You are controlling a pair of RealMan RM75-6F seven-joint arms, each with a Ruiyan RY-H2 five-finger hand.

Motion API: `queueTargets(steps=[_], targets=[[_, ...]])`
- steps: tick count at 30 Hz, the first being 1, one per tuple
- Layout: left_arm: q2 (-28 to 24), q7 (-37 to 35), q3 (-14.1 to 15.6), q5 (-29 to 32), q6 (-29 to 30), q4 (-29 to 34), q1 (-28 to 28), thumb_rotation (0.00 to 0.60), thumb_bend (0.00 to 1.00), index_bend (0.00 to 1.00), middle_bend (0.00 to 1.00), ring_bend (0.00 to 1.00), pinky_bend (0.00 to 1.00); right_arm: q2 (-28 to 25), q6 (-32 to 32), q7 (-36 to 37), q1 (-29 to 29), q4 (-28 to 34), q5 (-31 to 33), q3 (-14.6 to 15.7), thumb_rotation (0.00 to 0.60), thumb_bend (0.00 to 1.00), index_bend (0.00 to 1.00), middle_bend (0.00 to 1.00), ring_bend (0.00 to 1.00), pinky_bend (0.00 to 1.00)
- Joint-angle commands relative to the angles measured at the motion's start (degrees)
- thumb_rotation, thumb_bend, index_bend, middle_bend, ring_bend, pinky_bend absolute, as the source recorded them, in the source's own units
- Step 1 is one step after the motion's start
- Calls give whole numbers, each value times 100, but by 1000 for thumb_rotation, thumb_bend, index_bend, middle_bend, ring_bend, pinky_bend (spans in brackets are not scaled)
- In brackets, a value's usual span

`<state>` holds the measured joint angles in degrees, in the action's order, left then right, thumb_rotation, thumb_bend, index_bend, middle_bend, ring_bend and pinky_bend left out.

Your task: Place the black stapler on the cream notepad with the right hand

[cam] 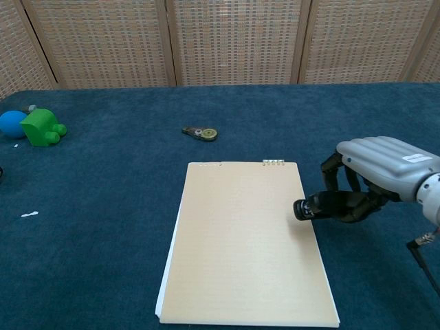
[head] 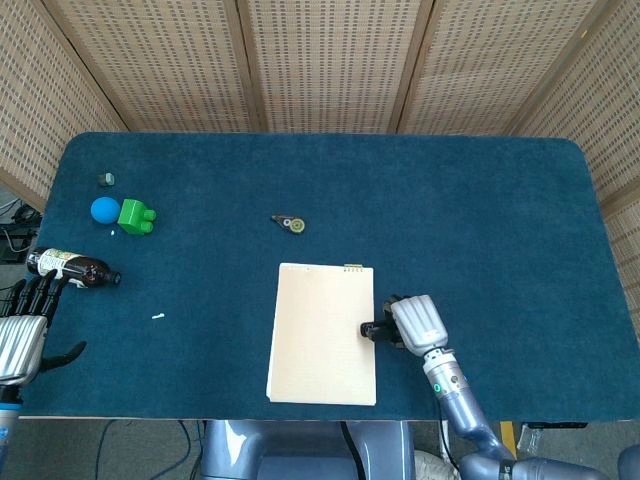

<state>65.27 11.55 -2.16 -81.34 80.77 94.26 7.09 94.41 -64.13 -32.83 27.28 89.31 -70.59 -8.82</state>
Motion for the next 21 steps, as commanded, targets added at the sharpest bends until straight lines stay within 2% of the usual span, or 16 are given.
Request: queueTargets(steps=[1, 12, 19, 21], targets=[[-26, -57, -24, 51, -29, -6, 6, 600, 226, 0, 0, 0, 0, 275, 48, -394, 214, 141, 255, -116, 600, 456, 790, 582, 615, 739], [-158, -347, -89, 300, -259, -57, 59, 600, 226, 0, 0, 0, 0, 1229, 98, -1408, 828, 145, 766, -269, 600, 455, 791, 582, 616, 739], [-233, -471, -124, 377, -273, -53, 52, 600, 226, 0, 0, 0, 0, 1586, -24, -1642, 985, 157, 947, -259, 600, 453, 790, 580, 616, 738], [-245, -486, -124, 385, -283, -47, 54, 600, 226, 0, 0, 0, 0, 1643, -2, -1627, 1019, 185, 955, -206, 600, 421, 770, 556, 599, 712]])
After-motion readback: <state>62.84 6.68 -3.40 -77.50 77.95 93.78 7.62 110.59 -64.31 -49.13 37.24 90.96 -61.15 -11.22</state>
